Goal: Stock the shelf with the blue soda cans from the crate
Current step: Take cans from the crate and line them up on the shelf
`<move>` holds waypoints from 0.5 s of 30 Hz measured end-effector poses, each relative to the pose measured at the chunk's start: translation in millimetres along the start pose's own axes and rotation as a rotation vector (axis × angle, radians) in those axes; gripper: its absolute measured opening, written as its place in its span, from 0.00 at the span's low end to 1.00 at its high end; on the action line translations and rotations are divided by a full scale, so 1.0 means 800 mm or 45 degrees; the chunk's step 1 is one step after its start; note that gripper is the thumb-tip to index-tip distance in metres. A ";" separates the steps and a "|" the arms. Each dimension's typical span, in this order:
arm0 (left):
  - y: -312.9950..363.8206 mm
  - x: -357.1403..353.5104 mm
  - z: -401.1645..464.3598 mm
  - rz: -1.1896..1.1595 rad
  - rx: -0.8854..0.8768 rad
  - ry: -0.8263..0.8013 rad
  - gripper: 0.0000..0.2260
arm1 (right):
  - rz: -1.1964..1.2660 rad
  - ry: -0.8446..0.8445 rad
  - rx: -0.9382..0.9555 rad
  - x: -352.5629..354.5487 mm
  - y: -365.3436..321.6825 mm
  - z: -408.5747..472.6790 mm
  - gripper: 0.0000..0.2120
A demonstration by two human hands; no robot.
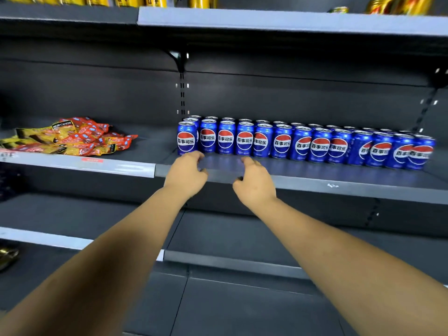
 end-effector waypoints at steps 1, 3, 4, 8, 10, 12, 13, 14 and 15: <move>0.010 -0.004 -0.015 0.004 -0.021 -0.010 0.18 | -0.014 0.005 -0.004 0.006 0.005 -0.015 0.23; 0.027 -0.012 -0.043 0.011 -0.045 -0.026 0.19 | -0.029 0.021 -0.009 0.017 0.014 -0.043 0.23; 0.034 -0.017 -0.057 0.018 -0.048 -0.032 0.19 | -0.036 0.022 -0.007 0.021 0.019 -0.056 0.22; 0.060 -0.033 -0.107 0.043 -0.039 -0.064 0.19 | -0.077 0.005 -0.024 0.036 0.037 -0.100 0.21; 0.068 -0.040 -0.126 0.063 -0.054 -0.091 0.19 | -0.086 -0.006 -0.034 0.040 0.044 -0.117 0.20; 0.074 -0.045 -0.139 0.085 -0.065 -0.110 0.19 | -0.076 -0.011 -0.036 0.042 0.049 -0.133 0.21; 0.076 -0.047 -0.144 0.095 -0.065 -0.122 0.18 | -0.055 -0.009 -0.041 0.043 0.052 -0.140 0.22; 0.077 -0.049 -0.149 0.103 -0.064 -0.139 0.18 | -0.030 -0.005 -0.049 0.043 0.053 -0.146 0.22; 0.078 -0.052 -0.154 0.113 -0.068 -0.161 0.18 | -0.008 0.002 -0.059 0.044 0.055 -0.151 0.23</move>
Point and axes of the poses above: each hand's wrist, its own z-axis towards the middle knuckle, its own x-axis out of the back of the hand, y = z × x, the point moved 1 cm from there along z, towards the middle knuckle, and after that the axes turned 8 degrees about -z, right-handed, at the moved point
